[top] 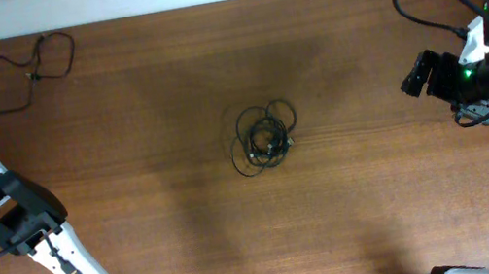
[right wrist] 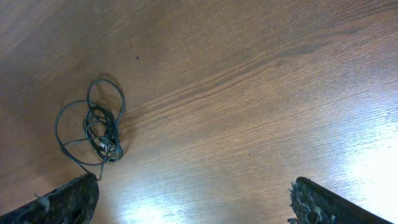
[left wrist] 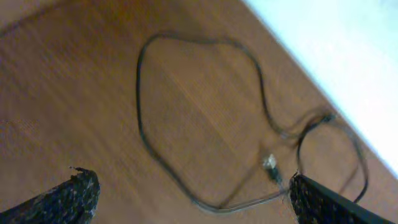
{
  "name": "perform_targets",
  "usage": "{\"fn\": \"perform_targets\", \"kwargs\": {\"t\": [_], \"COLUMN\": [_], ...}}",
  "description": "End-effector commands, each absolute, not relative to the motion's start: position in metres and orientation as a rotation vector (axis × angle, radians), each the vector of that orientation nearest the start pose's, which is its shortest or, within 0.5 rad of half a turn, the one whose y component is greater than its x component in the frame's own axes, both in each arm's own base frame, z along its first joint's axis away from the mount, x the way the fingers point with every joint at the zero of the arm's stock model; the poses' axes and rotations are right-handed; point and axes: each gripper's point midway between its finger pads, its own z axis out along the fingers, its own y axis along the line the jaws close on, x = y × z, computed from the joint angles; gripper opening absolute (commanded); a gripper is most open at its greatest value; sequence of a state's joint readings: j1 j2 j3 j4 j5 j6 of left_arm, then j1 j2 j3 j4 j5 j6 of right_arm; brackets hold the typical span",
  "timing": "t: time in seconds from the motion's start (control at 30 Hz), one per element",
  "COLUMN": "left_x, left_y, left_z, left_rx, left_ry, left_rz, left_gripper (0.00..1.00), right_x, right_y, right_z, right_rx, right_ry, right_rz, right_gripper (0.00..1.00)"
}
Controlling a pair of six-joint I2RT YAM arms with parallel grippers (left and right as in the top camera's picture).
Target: Untangle cables
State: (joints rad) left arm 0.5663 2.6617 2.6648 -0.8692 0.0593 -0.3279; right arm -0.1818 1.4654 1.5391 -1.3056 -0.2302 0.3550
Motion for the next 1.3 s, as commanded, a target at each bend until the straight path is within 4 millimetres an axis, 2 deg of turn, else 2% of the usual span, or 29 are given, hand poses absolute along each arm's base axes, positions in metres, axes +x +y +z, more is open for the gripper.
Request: {"fn": "perform_targets", "kwargs": {"t": [0.0, 0.03, 0.2, 0.3, 0.47, 0.53, 0.6, 0.67, 0.73, 0.77, 0.8, 0.83, 0.93, 1.03, 1.13, 1.27], "left_x": [0.559, 0.555, 0.530, 0.521, 0.485, 0.468, 0.448, 0.426, 0.419, 0.417, 0.412, 0.409, 0.396, 0.370, 0.330, 0.313], "left_y": [0.292, 0.269, 0.184, 0.135, 0.079, 0.058, 0.036, 0.017, 0.001, -0.005, -0.023, -0.032, -0.054, -0.060, -0.059, -0.063], "left_z": [0.120, 0.125, 0.152, 0.189, 0.272, 0.299, 0.317, 0.327, 0.336, 0.338, 0.341, 0.340, 0.327, 0.305, 0.277, 0.250], "left_rx": [-0.866, -0.847, -0.781, -0.691, -0.550, -0.459, -0.380, -0.330, -0.225, -0.202, -0.093, -0.057, -0.001, 0.009, -0.010, -0.007], "left_ry": [2.359, 2.406, 2.571, 2.587, 2.556, 2.547, 2.562, 2.598, 2.591, 2.592, 2.593, 2.604, 2.670, 2.779, 2.899, 2.898], "left_rz": [-0.067, -0.140, -0.323, -0.457, -0.469, -0.465, -0.467, -0.476, -0.469, -0.456, -0.451, -0.454, -0.477, -0.443, -0.437, -0.459], "left_gripper": [0.99, 0.99, 0.99, 0.99, 0.99, 0.99, 0.99, 0.99, 1.00, 1.00, 1.00, 1.00, 1.00, 1.00, 1.00, 0.99], "right_x": [0.315, 0.315, 0.315, 0.315, 0.313, 0.312, 0.310, 0.306, 0.304, 0.304, 0.303, 0.302, 0.296, 0.292, 0.291, 0.291], "right_y": [-0.017, -0.017, -0.017, -0.014, -0.012, -0.012, -0.012, -0.011, -0.011, -0.011, -0.008, -0.004, 0.001, 0.001, 0.002, 0.005], "right_z": [0.227, 0.227, 0.227, 0.228, 0.227, 0.227, 0.227, 0.225, 0.225, 0.224, 0.225, 0.225, 0.225, 0.223, 0.223, 0.224], "right_rx": [0.673, 0.674, 0.692, 0.711, 0.714, 0.716, 0.719, 0.728, 0.732, 0.732, 0.729, 0.728, 0.735, 0.744, 0.747, 0.744], "right_ry": [2.715, 2.716, 2.712, 2.708, 2.720, 2.722, 2.730, 2.748, 2.756, 2.757, 2.758, 2.765, 2.787, 2.805, 2.808, 2.807], "right_rz": [0.370, 0.370, 0.374, 0.406, 0.413, 0.413, 0.414, 0.414, 0.415, 0.416, 0.441, 0.469, 0.501, 0.502, 0.502, 0.528], "right_gripper": [0.99, 0.99, 0.98, 0.98, 0.99, 0.99, 0.98, 0.98, 0.98, 0.99, 0.99, 0.98, 0.99, 0.99, 0.98, 0.99]}}
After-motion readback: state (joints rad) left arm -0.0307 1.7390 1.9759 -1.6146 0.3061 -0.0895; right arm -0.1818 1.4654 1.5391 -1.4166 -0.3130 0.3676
